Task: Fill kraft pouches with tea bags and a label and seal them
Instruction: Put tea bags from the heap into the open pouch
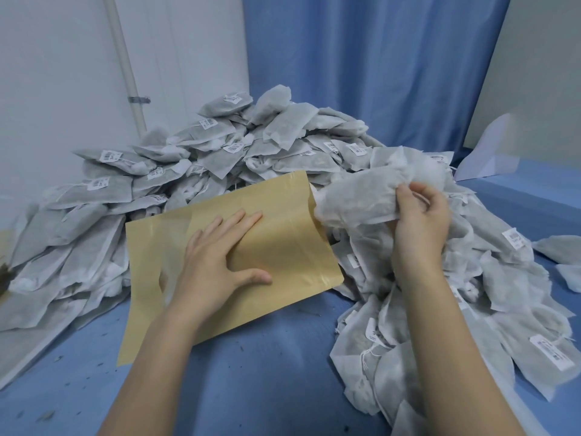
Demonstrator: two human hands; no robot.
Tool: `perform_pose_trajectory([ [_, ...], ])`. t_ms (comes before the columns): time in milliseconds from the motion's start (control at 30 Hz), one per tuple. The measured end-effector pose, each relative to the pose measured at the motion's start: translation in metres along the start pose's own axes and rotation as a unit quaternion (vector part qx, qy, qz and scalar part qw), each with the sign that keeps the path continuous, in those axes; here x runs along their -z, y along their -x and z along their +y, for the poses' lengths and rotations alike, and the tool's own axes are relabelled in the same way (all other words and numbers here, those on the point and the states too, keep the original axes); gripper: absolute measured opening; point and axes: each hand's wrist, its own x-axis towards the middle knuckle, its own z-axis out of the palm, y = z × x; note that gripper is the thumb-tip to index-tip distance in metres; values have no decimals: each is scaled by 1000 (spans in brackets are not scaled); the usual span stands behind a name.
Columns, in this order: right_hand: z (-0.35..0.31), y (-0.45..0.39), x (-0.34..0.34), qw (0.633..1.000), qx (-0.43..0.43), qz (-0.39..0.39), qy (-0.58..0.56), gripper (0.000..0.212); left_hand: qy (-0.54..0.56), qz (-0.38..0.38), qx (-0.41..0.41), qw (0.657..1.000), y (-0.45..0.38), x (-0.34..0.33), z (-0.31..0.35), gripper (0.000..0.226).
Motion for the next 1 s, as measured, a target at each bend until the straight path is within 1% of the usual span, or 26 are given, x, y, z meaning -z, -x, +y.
perform_pose_trajectory([
  [67, 1, 5, -7, 997, -55, -21, -43, 13, 6, 4, 0, 1000, 1, 0, 0, 92],
  [167, 9, 15, -18, 984, -106, -123, -70, 19, 7, 11, 2, 1000, 1, 1, 1, 91],
  [233, 12, 19, -18, 975, -112, -181, -55, 22, 18, 19, 6, 1000, 1, 3, 1, 89],
  [300, 11, 15, -15, 974, -126, -180, -55, 25, 34, 31, 9, 999, 2, 7, 0, 88],
  [367, 8, 10, -10, 973, -156, -151, -81, 27, 52, 43, 14, 998, 2, 11, 0, 87],
  [433, 4, 6, -5, 968, -169, -147, -109, 27, 57, 45, 16, 997, 3, 13, 1, 86],
  [533, 0, 4, 0, 959, -174, -159, -158, 31, 50, 40, 17, 998, 3, 14, 2, 88],
  [633, -4, 0, 8, 957, -160, -154, -185, 26, 53, 38, 19, 998, 3, 14, 3, 88],
  [700, -5, -1, 13, 965, -127, -172, -154, 22, 58, 36, 19, 998, 3, 14, 4, 88],
  [800, -3, 5, 8, 978, -45, -202, -32, 19, 64, 34, 14, 997, 4, 15, 4, 90],
  [900, 3, 12, -3, 983, 11, -177, 51, 18, 71, 24, 8, 997, 6, 18, 2, 93],
  [967, 3, 13, -4, 984, 26, -145, 104, 19, 72, 21, 2, 997, 6, 20, 2, 92],
  [1000, 2, 14, -4, 983, 22, -149, 101, 19, 69, 19, 2, 997, 6, 20, 2, 92],
])
